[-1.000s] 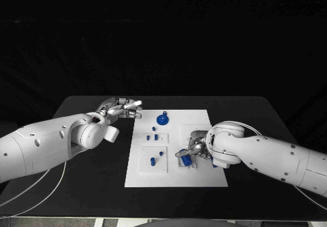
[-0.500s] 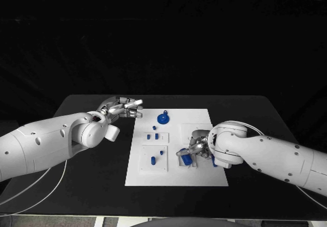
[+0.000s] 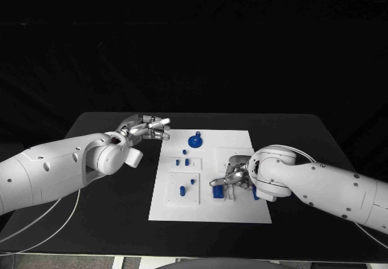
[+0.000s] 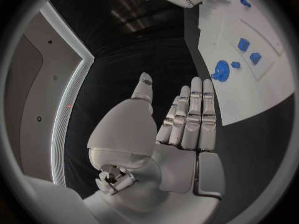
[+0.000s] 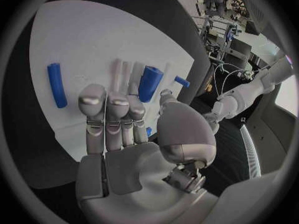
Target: Assemble the parts on the task board
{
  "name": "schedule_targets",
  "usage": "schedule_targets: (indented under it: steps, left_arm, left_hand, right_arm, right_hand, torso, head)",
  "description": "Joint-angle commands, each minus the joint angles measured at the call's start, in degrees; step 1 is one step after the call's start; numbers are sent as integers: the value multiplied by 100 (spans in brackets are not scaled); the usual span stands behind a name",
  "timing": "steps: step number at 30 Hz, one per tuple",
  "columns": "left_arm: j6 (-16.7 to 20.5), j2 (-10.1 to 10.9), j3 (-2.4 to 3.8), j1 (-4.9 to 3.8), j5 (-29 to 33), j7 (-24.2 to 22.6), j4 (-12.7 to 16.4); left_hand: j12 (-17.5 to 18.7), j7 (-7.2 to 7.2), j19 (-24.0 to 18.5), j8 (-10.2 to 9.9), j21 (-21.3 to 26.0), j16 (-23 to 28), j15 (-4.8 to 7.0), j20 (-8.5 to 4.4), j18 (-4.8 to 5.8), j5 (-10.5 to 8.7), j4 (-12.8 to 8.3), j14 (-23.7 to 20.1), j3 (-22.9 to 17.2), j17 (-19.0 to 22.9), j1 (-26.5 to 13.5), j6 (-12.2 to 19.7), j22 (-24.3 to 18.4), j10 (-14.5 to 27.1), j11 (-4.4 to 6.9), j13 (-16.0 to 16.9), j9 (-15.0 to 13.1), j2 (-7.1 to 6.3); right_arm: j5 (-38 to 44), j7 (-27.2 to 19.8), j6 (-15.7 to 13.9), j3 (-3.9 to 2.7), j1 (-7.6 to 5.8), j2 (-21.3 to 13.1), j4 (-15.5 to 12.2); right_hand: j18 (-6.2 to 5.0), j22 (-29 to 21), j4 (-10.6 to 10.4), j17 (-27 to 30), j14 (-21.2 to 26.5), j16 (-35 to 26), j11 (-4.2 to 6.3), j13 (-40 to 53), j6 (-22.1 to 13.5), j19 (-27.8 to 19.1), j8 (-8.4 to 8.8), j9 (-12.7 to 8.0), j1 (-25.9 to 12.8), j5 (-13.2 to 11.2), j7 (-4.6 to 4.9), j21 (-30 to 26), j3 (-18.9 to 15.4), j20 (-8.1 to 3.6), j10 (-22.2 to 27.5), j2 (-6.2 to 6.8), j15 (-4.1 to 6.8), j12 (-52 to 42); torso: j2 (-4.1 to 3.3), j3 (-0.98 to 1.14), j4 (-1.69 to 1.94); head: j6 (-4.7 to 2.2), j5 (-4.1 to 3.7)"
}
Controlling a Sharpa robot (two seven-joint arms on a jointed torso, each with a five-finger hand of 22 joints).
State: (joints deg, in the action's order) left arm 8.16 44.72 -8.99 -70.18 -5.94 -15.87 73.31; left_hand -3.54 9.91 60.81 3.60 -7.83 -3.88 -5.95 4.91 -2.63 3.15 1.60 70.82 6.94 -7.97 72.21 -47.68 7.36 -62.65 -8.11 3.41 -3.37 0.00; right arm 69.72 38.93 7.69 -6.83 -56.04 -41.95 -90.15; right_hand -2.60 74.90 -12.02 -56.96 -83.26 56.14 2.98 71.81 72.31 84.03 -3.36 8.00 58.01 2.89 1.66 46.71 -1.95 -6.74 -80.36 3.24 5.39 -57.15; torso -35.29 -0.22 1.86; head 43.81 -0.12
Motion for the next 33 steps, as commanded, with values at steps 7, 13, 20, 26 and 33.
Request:
schedule_targets:
  steps: [7, 13, 20, 26, 33]
  left_arm:
    - [-68, 0, 4, 12, 12, -19, 11]
    - [-69, 5, 4, 12, 10, -18, 11]
    - [-69, 7, 4, 12, 9, -18, 8]
    - [-66, 6, 4, 12, 9, -16, 1]
    - [-59, 5, 4, 13, 8, 1, -5]
  left_hand:
    - [11, 9, -22, -11, -17, 14, -3, 22, -21, -9, 39, -44, -6, -8, -55, 45, -9, 38, -2, 8, 9, -1]
    - [11, 9, -22, -10, -28, 13, -3, 22, -22, -7, 51, -44, -15, -8, -38, 49, -29, 39, -3, 8, 9, -4]
    - [11, 9, -22, -10, -28, 13, -3, 22, -22, -7, 51, -44, -15, -8, -38, 49, -29, 39, -3, 8, 9, -4]
    - [11, 9, -22, -10, -28, 13, -3, 22, -22, -7, 51, -44, -15, -8, -38, 49, -29, 39, -3, 8, 9, -4]
    - [11, 9, -22, -10, -28, 13, -3, 22, -22, -7, 51, -44, -15, -8, -38, 49, -29, 39, -3, 8, 9, -4]
  right_arm:
    - [-16, -147, -15, 3, 11, -95, -119]
    - [-27, -271, 75, 1, 12, -180, -172]
    - [-98, -550, 217, -1, 22, -276, -196]
    - [-161, -653, 239, -4, 42, -334, -211]
    - [-228, -778, 337, -11, 75, -394, -227]
  right_hand:
    - [42, 593, 179, 4, -3, -47, 4, 6, -7, 134, -37, 6, 207, -14, 1, -4, 32, -44, -33, -152, 41, 40]
    - [41, 591, 474, 22, 0, -72, -13, 0, 2, 125, -33, -5, 461, -12, 11, -17, 302, -37, -25, 115, 33, 56]
    - [46, 604, 150, -12, -9, -38, -4, 13, 36, 138, -34, -10, 382, -12, -3, 43, 364, -38, -54, 320, 35, 28]
    - [46, 606, 3, -14, -6, -40, 0, 19, 26, 140, -35, -11, 314, -12, -4, 55, 180, -43, -57, 277, 39, 24]
    - [33, 608, 126, -5, -10, -21, -8, 17, 18, 141, -34, 39, 271, 1, -1, 70, -177, -20, -58, 62, 26, 0]
  torso:
    - [-3, 4, -3]
    - [-3, 4, -5]
    - [2, 4, -6]
    - [2, 3, -4]
    - [-3, 3, -2]
  head:
    - [2, -2]
    - [14, -3]
    - [0, -9]
    - [-8, -15]
    - [-17, -15]
